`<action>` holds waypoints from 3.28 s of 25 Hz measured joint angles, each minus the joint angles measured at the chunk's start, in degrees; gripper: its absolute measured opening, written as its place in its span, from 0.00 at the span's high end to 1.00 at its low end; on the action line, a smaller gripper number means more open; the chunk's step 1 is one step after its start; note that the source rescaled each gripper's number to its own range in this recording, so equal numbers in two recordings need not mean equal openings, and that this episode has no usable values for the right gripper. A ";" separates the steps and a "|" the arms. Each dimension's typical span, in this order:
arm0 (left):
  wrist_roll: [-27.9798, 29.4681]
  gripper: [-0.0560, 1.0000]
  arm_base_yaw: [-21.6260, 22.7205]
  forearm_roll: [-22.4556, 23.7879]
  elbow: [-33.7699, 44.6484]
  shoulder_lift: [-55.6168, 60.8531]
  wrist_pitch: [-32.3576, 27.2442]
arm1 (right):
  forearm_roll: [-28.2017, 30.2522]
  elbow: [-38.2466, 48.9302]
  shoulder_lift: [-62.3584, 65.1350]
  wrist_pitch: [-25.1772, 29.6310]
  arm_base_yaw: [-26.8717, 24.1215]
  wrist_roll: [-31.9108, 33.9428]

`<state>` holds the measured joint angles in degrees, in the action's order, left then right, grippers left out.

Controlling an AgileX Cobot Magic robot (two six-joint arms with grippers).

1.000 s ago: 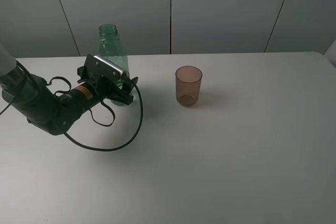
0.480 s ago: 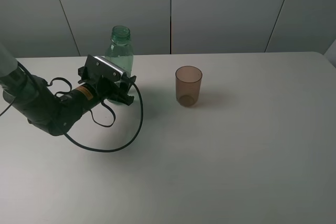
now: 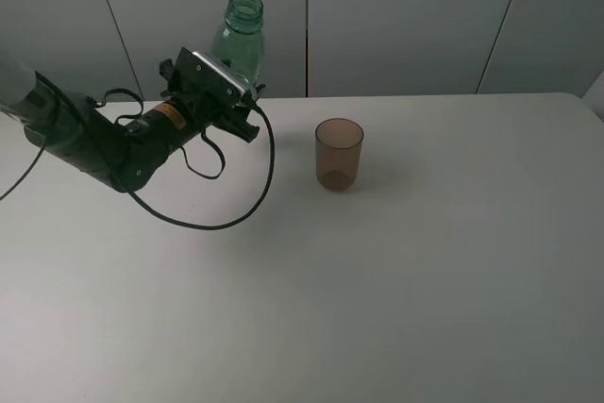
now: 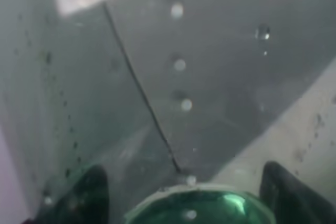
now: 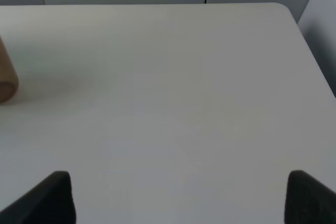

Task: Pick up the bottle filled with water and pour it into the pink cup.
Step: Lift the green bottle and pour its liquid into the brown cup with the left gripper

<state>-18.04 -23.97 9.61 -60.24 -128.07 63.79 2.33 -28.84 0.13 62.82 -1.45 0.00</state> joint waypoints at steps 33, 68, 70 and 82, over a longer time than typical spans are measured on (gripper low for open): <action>-24.10 0.92 3.40 27.75 -30.06 -11.37 -14.44 | 0.00 0.00 0.00 0.00 0.00 0.00; -39.89 0.92 1.67 31.39 -33.54 -14.21 -16.89 | 0.00 0.00 0.00 0.00 0.00 0.00; -40.72 0.92 1.67 31.27 -33.63 -14.21 -17.01 | 0.00 0.00 0.00 0.00 0.00 0.00; -42.14 0.92 1.67 31.27 -35.78 -14.30 -18.38 | 0.00 0.00 0.00 0.00 0.00 0.00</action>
<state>-60.18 -22.30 40.88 -96.02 -142.37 45.41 2.33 -28.84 0.13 62.82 -1.45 0.00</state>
